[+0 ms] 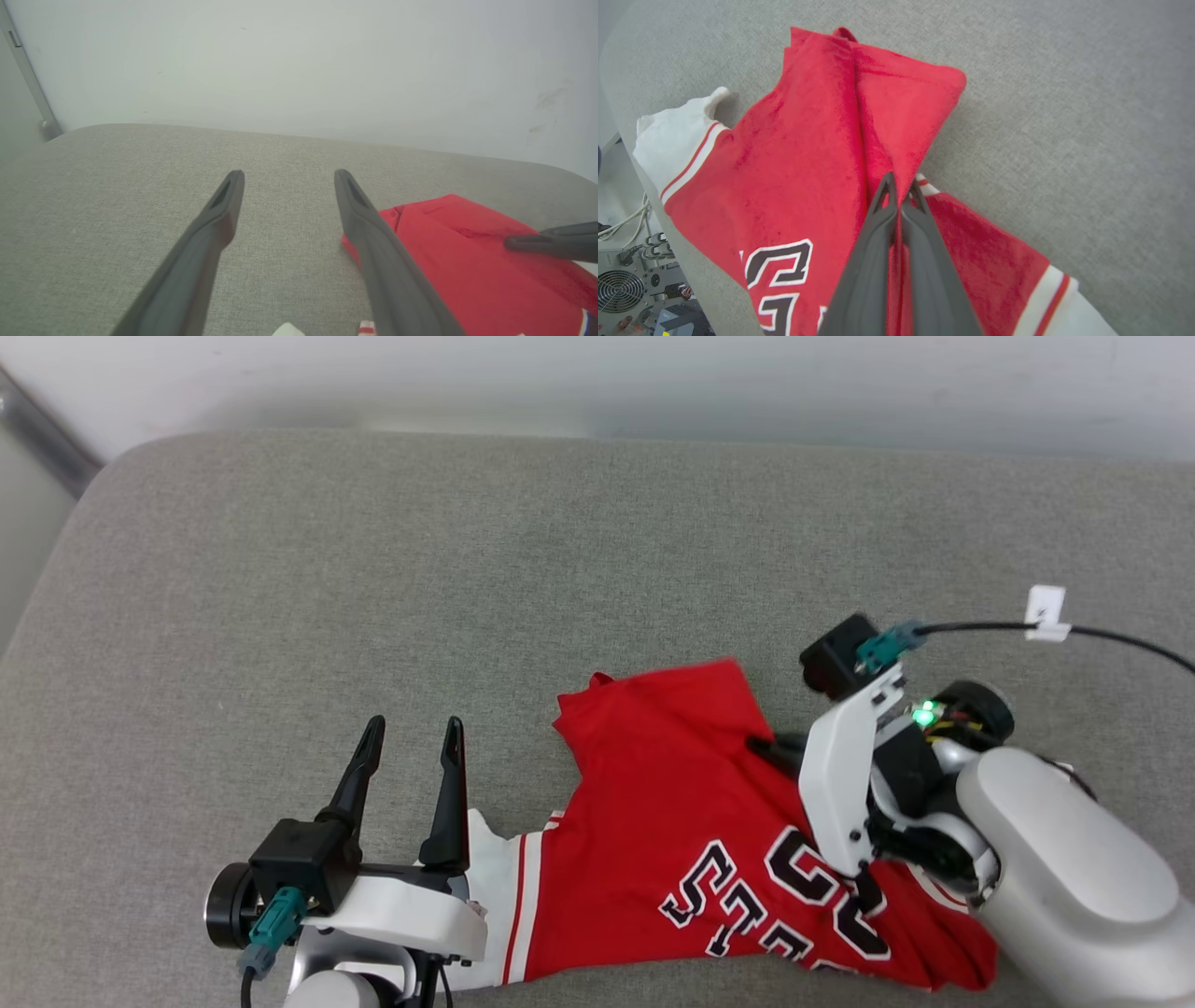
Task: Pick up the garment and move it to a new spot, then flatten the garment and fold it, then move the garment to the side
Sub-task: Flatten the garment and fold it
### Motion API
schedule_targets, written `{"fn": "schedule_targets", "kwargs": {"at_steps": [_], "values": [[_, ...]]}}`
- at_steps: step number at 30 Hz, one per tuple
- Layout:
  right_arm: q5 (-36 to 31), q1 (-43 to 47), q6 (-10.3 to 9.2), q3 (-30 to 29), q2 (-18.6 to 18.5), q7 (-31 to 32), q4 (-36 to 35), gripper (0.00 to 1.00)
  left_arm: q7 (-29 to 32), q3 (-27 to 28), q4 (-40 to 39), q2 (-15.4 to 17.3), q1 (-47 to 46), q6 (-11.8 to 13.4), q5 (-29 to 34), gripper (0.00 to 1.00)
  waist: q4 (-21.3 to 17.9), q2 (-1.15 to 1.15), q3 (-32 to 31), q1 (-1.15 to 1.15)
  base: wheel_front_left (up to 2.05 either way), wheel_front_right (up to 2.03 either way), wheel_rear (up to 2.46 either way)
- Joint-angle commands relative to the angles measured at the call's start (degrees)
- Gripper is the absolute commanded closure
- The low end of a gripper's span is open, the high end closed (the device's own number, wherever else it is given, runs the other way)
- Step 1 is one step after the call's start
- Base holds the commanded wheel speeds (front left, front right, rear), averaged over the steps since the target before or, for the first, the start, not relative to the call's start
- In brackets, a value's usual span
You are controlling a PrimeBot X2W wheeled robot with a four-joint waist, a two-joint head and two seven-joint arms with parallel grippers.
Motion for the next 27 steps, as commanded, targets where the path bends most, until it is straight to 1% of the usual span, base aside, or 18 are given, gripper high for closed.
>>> {"fn": "schedule_targets", "kwargs": {"at_steps": [1, 4, 8, 11, 16, 20, 23, 24, 25, 26, 27], "values": [[0.06, -0.92, -0.02, -0.13, -0.21, -0.66, -0.28, 1.0, -0.38, -0.05, 0.18, -0.09, -0.5, -0.24, -0.04, 0.0, -0.01, 0.0, -0.21, 0.0, 0.0, 0.0, 0.0], [-0.51, -3.4, -0.02, -1.25, -0.63, -2.76, 0.01, 1.0, -0.46, -0.3, 0.48, -0.2, -0.6, -0.32, -0.04, 0.0, 0.04, 0.0, -0.54, 0.0, 0.0, 0.0, 0.0], [-3.33, -6.88, -0.02, -5.43, -0.92, -7.54, 2.91, 1.0, -0.59, -0.53, 0.46, -0.21, -0.95, -0.32, 0.04, 0.0, 0.33, 0.0, -0.1, 0.0, 0.0, 0.0, 0.0], [-4.84, -10.01, -0.02, -9.45, -0.79, -10.79, 7.01, 1.0, -0.45, -0.69, 0.45, -0.33, -1.42, -0.34, 0.03, 0.0, 0.84, 0.0, 1.29, 0.0, 0.0, 0.0, 0.0], [-6.77, -14.16, -0.03, -15.0, -1.92, -16.67, 15.44, 1.0, -0.62, -1.15, 0.67, -0.71, -2.74, -0.67, 0.13, 0.0, 1.81, 0.0, 4.52, 0.0, 0.0, 0.0, 0.0], [-8.46, -16.59, -0.02, -17.33, -2.85, -22.8, 21.38, 1.0, -0.83, -1.16, 0.84, -0.82, -3.95, -0.92, 0.19, 0.0, 2.28, 0.0, 7.53, 0.0, 0.0, 0.0, 0.0], [-8.75, -16.84, -0.02, -17.45, -2.29, -25.47, 26.08, 1.0, -0.94, -1.21, 1.16, -0.9, -4.79, -1.04, 0.34, 0.0, 2.39, 0.0, 9.15, 0.0, 0.0, 0.0, 0.0], [-8.77, -16.96, -0.02, -17.38, -2.04, -26.4, 27.54, 0.95, -1.02, -1.15, 1.3, -0.91, -5.06, -1.04, 0.4, 0.0, 2.35, 0.0, 9.53, 0.0, 0.0, 0.0, 0.0], [-8.73, -16.99, -0.02, -17.13, -1.77, -27.21, 29.06, 0.61, -1.11, -1.06, 1.48, -0.89, -5.31, -1.12, 0.39, 0.0, 2.29, 0.0, 9.77, 0.0, 0.0, 0.0, 0.0], [-8.51, -17.1, -0.02, -16.93, -1.37, -28.36, 30.03, 0.0, -1.12, -0.97, 1.63, -0.89, -5.49, -1.21, 0.34, 0.0, 2.19, 0.0, 9.95, 0.0, 0.0, 0.0, 0.0], [-8.31, -17.14, -0.02, -16.6, -1.02, -29.52, 31.02, 0.0, -1.17, -0.93, 1.82, -0.95, -5.67, -1.28, 0.36, 0.0, 2.09, 0.0, 10.06, 0.0, 0.0, 0.0, 0.0]]}}
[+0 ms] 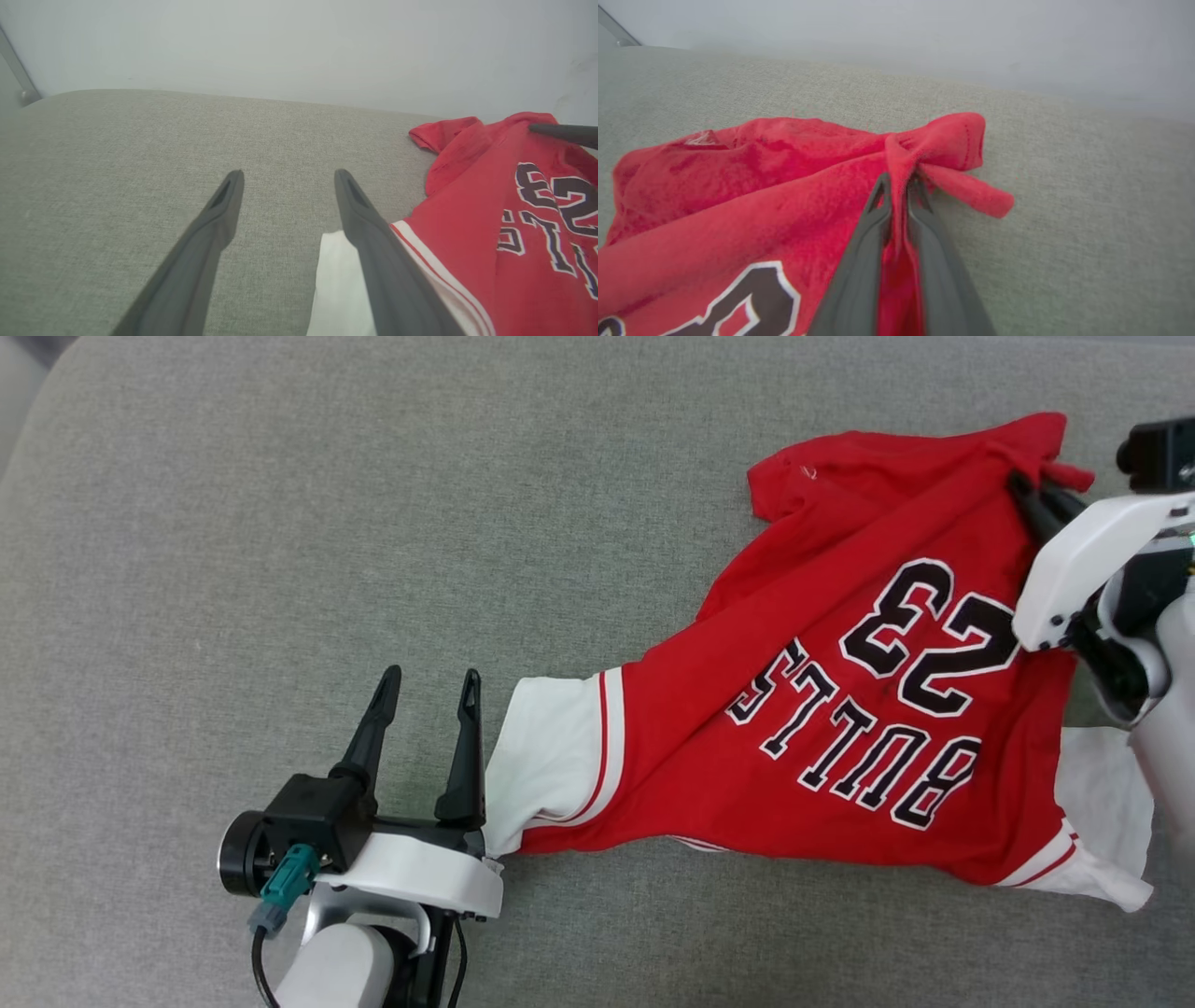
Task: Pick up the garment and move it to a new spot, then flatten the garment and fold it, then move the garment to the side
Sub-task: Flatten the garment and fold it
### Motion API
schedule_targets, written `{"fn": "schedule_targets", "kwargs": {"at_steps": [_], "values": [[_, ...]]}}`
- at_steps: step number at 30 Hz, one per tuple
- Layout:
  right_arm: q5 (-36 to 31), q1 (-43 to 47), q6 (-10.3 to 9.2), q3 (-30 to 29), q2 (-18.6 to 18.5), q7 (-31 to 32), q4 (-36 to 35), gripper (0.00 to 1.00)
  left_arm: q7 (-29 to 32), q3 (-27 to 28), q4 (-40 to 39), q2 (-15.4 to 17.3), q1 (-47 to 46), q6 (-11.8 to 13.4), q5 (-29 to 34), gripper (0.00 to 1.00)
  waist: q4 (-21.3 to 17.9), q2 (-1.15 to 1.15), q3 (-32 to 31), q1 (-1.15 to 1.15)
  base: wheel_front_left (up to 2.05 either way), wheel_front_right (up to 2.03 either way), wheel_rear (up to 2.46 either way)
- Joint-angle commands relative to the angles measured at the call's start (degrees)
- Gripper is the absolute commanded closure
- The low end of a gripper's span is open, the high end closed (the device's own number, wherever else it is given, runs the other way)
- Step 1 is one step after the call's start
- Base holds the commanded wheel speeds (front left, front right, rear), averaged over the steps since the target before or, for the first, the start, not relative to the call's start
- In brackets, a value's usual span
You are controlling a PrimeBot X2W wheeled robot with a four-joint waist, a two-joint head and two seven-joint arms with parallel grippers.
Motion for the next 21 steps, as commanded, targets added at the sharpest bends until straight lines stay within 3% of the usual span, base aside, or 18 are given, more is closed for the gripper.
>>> {"fn": "schedule_targets", "kwargs": {"at_steps": [1, 10, 14, 21], "values": [[0.13, -0.67, -0.02, 0.29, 0.3, -1.41, 0.51, 0.0, -0.31, 0.1, 0.18, -0.21, -0.71, -0.32, 0.29, 0.0, -0.22, 0.0, 0.05, -0.01, 0.0, 0.0, 0.0], [-0.34, 3.23, -0.02, 1.0, 0.26, -16.22, 1.82, 0.0, -0.47, 0.77, 1.52, 0.81, 0.94, 0.32, 0.12, 0.0, -3.07, 0.0, -4.66, -0.01, 0.0, 0.0, 0.0], [-2.5, 6.97, -0.02, -0.13, -0.47, -18.01, -1.16, 0.0, -0.19, 1.16, 1.44, 1.36, 2.39, 1.18, 0.03, 0.0, -4.92, 0.0, -7.69, -0.01, 0.0, 0.0, 0.0], [-5.65, 19.85, -0.02, -7.39, 0.74, -18.28, -10.82, 0.0, 0.67, 2.17, 1.3, 2.47, 5.64, 2.53, -0.57, 0.0, -7.76, 0.0, -12.82, -0.01, 0.0, 0.0, 0.0]]}}
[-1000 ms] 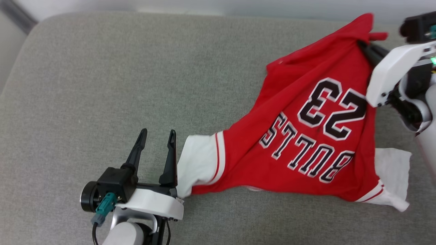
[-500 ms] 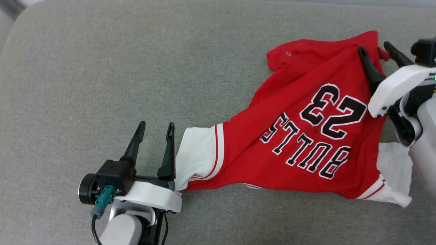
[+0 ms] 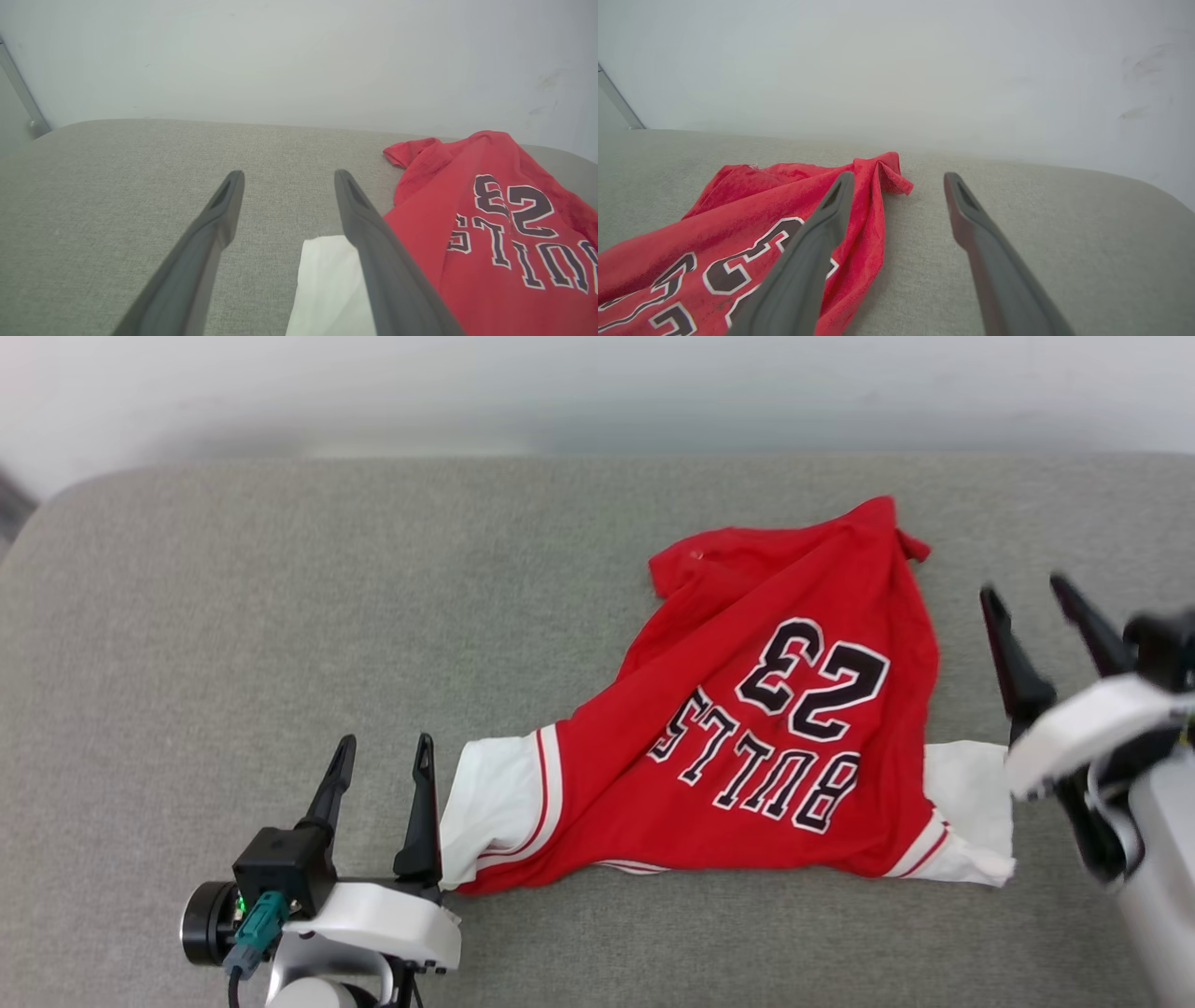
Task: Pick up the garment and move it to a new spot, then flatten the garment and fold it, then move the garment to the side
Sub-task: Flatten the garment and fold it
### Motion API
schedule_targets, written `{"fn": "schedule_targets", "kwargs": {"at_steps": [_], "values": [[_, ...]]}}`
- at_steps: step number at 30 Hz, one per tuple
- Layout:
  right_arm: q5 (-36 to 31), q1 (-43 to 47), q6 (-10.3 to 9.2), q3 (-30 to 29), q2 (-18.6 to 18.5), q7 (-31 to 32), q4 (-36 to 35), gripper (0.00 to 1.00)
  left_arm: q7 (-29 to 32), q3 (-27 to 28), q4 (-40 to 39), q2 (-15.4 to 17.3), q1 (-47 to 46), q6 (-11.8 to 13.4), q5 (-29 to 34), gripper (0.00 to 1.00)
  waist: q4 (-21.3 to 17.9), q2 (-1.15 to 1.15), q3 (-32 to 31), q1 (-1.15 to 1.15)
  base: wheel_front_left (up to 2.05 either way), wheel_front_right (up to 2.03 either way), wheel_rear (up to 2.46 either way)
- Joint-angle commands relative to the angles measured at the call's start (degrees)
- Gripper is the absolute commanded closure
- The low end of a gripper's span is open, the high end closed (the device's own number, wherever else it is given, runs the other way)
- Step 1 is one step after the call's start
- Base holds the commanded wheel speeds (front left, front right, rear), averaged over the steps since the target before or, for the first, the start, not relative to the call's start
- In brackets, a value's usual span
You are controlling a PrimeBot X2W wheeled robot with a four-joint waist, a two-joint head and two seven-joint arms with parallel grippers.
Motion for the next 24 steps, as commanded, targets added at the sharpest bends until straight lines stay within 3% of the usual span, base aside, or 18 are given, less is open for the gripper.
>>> {"fn": "schedule_targets", "kwargs": {"at_steps": [1, 8, 14, 24], "values": [[-0.4, 3.08, -0.03, -1.46, 0.32, -0.1, -1.4, 0.0, 0.19, 0.3, -0.19, 0.31, 0.81, 0.29, -0.09, 0.0, -1.62, 0.0, -2.23, 0.0, 0.0, 0.0, 0.0], [-4.41, 18.96, -0.02, -11.07, 3.2, 4.77, -13.38, 0.0, 1.01, 1.02, -0.95, 1.45, 3.86, 1.44, -0.71, 0.0, -3.44, 0.0, -5.41, 0.0, 0.0, 0.0, 0.0], [-8.61, 30.55, -0.02, -17.61, 8.48, 11.17, -27.19, 0.0, 1.96, 1.37, -1.55, 2.37, 5.79, 2.15, -1.07, 0.0, -4.64, 0.0, -7.22, 0.0, 0.0, 0.0, 0.0], [-12.09, 40.58, -0.02, -21.69, 15.21, 19.23, -42.08, 0.0, 6.63, 2.35, -1.87, 4.31, 7.75, 2.35, -3.25, 0.0, -5.93, 0.0, -8.36, 0.0, 0.0, 0.0, 0.0]]}}
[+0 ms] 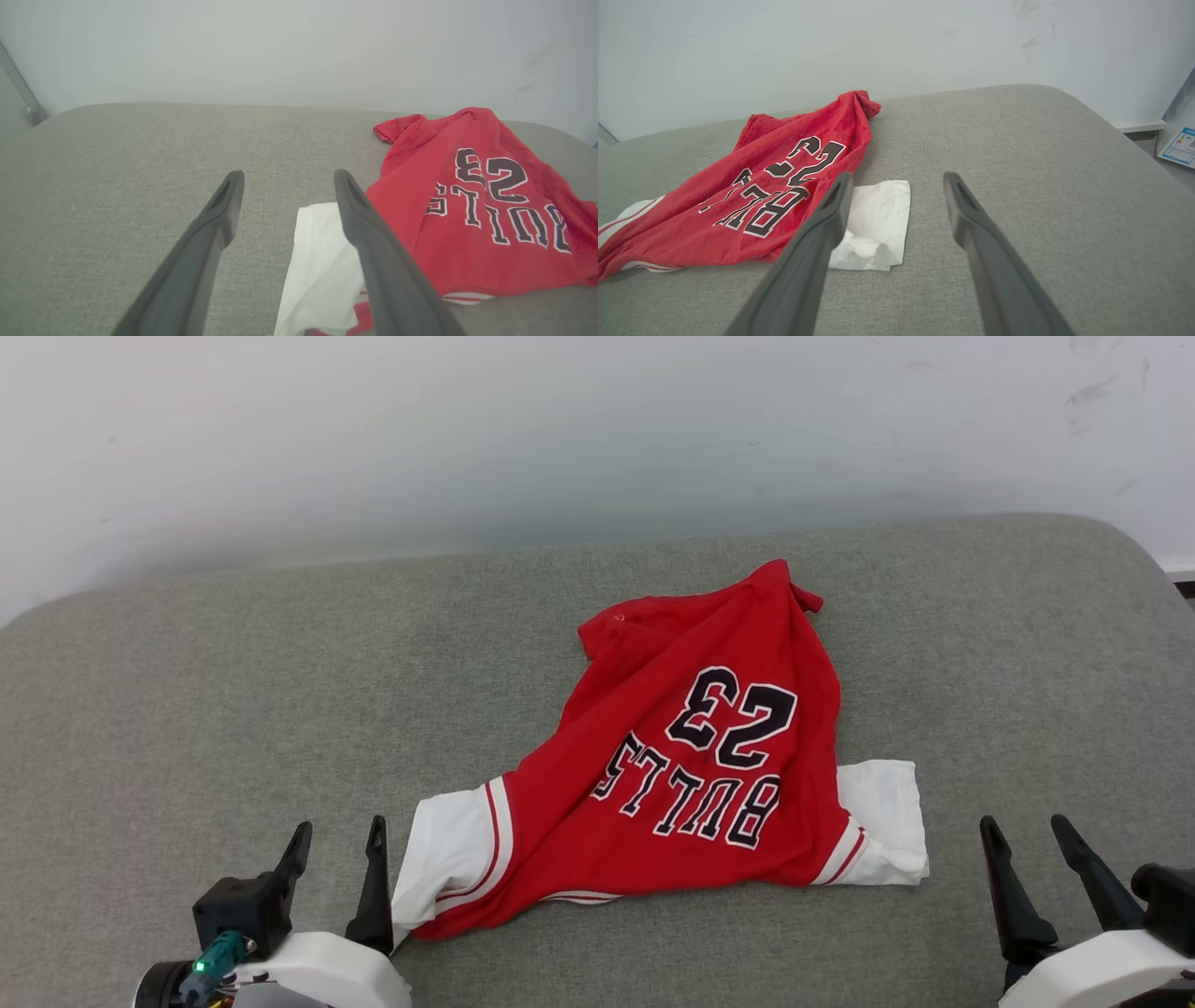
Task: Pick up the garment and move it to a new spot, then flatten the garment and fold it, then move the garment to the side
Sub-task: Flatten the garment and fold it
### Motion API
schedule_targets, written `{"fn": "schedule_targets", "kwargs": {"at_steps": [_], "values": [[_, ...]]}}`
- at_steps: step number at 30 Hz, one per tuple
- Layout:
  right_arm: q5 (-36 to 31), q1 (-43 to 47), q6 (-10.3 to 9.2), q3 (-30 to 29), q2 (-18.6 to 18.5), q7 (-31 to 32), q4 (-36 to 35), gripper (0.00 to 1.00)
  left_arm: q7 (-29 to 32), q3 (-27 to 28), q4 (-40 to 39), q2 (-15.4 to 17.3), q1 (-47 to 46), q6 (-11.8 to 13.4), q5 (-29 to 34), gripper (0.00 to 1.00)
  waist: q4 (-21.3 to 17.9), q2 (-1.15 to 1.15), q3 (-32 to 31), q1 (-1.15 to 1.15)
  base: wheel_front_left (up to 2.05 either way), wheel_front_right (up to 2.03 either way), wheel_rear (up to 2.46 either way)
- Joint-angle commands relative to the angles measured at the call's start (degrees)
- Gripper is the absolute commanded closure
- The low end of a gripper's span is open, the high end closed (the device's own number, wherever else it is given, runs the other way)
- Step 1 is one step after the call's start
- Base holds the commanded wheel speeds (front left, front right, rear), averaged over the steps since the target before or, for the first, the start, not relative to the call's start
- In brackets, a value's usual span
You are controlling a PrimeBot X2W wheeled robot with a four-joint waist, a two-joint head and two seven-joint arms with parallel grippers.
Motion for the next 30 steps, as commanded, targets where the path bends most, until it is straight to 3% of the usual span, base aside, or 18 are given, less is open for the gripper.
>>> {"fn": "schedule_targets", "kwargs": {"at_steps": [1, 13, 28, 29, 30], "values": [[-0.47, 0.88, -0.02, -0.21, 0.61, 0.54, -1.23, 0.0, 1.96, 0.42, 0.18, 1.04, 0.36, -0.61, -1.05, 0.0, -0.06, 0.0, 0.02, 0.01, 0.0, 0.0, 0.0], [-0.71, 0.31, -0.02, 1.31, 1.81, 1.85, -5.81, 0.0, 31.26, -1.3, 0.63, 10.13, -2.19, -4.75, -9.57, 0.0, -1.2, 0.0, 2.59, 0.01, 0.0, 0.0, 0.0], [0.81, -2.0, -0.02, 1.76, 2.49, 0.31, -4.45, 0.0, 46.65, -9.16, 3.82, 12.3, -3.67, -9.53, -11.91, 0.01, -2.81, 0.0, 7.04, 0.01, 0.0, 0.0, 0.0], [0.93, -2.18, -0.02, 1.77, 2.49, 0.22, -4.29, 0.0, 47.62, -9.79, 4.49, 12.09, -3.69, -9.86, -12.25, 0.49, -2.8, 0.0, 7.16, 0.01, 0.0, 0.0, 0.0], [1.11, -2.33, -0.02, 1.78, 2.42, 0.21, -4.14, 0.0, 48.23, -10.25, 5.15, 11.93, -3.74, -10.37, -12.6, 0.71, -2.82, 0.0, 7.22, 0.01, 0.0, 0.0, 0.0]]}}
